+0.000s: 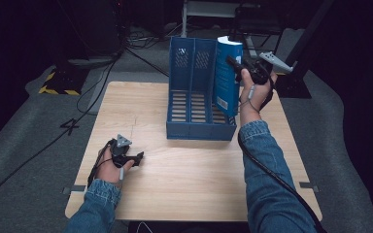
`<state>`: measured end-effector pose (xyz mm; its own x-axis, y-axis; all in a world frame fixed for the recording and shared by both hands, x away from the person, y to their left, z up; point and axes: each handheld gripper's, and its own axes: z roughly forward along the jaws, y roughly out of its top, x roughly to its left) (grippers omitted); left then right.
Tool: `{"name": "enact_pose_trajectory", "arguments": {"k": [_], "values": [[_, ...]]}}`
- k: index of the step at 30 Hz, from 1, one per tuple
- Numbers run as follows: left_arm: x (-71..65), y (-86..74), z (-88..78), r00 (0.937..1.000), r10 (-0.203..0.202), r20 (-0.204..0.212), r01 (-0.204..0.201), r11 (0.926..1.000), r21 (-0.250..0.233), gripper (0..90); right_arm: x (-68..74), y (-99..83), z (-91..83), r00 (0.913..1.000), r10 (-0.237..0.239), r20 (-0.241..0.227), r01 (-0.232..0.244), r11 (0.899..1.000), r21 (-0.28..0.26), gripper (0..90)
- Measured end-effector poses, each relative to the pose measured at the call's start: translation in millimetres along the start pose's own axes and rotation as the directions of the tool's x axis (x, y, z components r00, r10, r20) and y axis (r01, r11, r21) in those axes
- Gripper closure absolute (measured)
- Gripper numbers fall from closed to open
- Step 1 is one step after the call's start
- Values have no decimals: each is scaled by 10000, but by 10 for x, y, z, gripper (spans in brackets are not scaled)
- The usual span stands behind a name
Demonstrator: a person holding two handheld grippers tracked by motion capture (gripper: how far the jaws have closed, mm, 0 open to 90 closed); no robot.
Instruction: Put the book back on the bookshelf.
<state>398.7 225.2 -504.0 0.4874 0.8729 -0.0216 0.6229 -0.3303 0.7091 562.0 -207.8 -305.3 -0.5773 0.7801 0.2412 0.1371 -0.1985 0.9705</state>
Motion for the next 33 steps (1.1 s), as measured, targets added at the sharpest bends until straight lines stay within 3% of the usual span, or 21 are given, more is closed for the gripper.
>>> {"name": "enact_pose_trajectory", "arguments": {"k": [8,16,19,22,26,31,33], "values": [[-1,1,2,10000,-7,11,7,10000,-1,275,76,-96,15,9960,-710,550,668,9949,763,583],[-3,3,1,10000,-3,22,3,10000,29,276,29,-316,80,9924,-764,961,622,9877,1434,586],[-3,4,4,10000,16,16,-16,10000,9,275,33,-313,54,9910,-914,975,779,9879,1342,587],[-2,3,3,10000,32,10,-32,10000,10,276,103,-313,-27,9848,-1254,1205,1040,9799,1702,584],[-6,3,1,10000,52,-20,-52,10000,15,277,164,-326,-95,9819,-1357,1321,1089,9752,1926,576],[-10,1,-3,10000,60,-19,-60,10000,42,277,274,-338,-219,9805,-1552,1205,1166,9533,2785,548],[-10,1,-2,10000,59,-9,-59,10000,41,277,317,-342,-265,9801,-1700,1020,1254,9302,3450,534]]}}
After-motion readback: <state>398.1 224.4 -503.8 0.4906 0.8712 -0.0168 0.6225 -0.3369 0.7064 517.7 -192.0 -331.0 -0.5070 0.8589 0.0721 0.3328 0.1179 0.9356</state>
